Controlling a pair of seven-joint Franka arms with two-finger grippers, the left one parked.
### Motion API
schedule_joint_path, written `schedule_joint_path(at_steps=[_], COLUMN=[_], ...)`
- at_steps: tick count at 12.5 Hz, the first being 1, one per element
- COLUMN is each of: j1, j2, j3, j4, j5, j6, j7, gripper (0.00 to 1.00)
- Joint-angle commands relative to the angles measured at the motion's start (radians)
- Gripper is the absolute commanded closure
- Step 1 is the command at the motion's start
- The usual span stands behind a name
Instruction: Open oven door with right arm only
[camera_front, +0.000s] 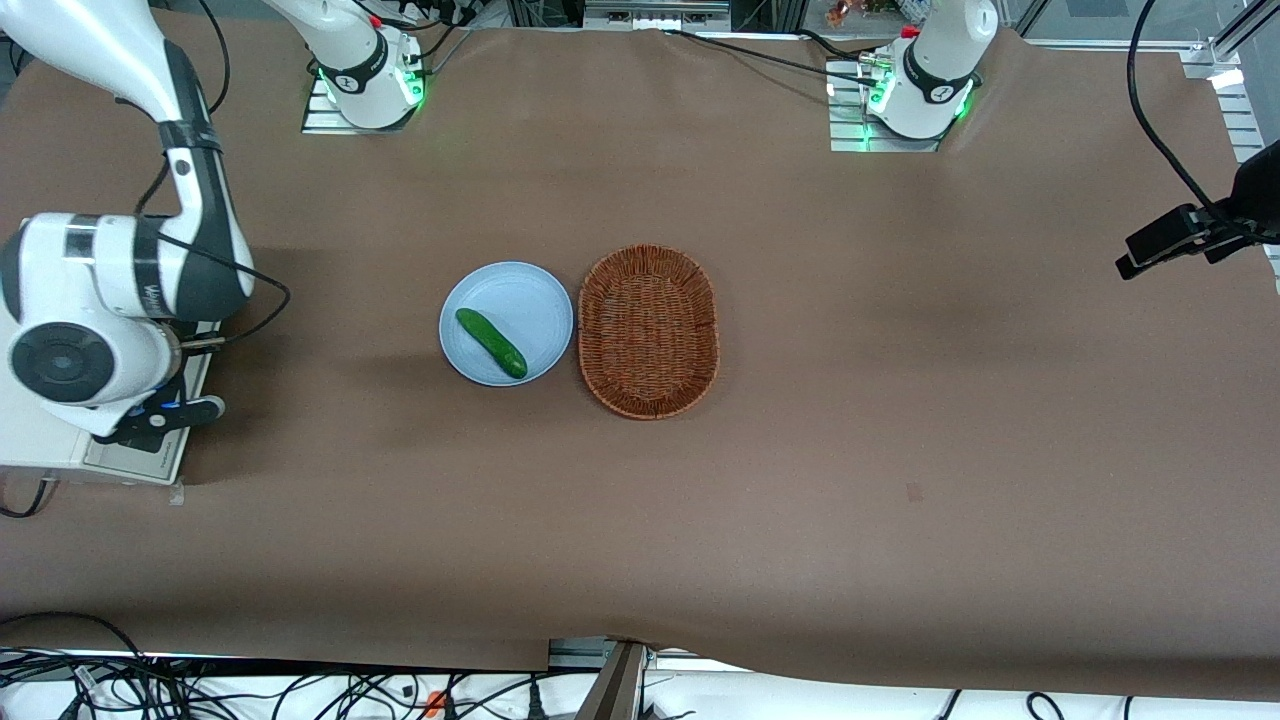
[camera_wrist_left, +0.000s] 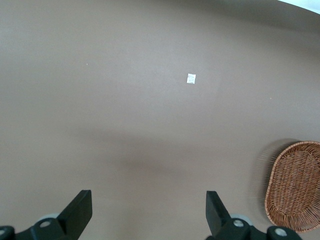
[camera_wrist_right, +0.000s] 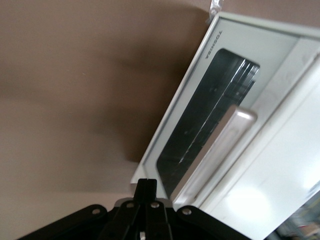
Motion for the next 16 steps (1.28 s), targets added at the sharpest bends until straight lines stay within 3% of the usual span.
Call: schedule_joint_path(at_steps=[1,8,16], j1=[-0.001,-0.006,-0.012], j2=[-0.021,-0.03,-0.041], j3=[0.002,-0.003,-0.036], j4=[-0.052,-0.124,-0.141], j5=[-0.086,-0.238,-0.249], j6=[0.059,0.131,0.15], j7=[-0.083,-0.2,-0.286], gripper=[1.0,1.0,1.0])
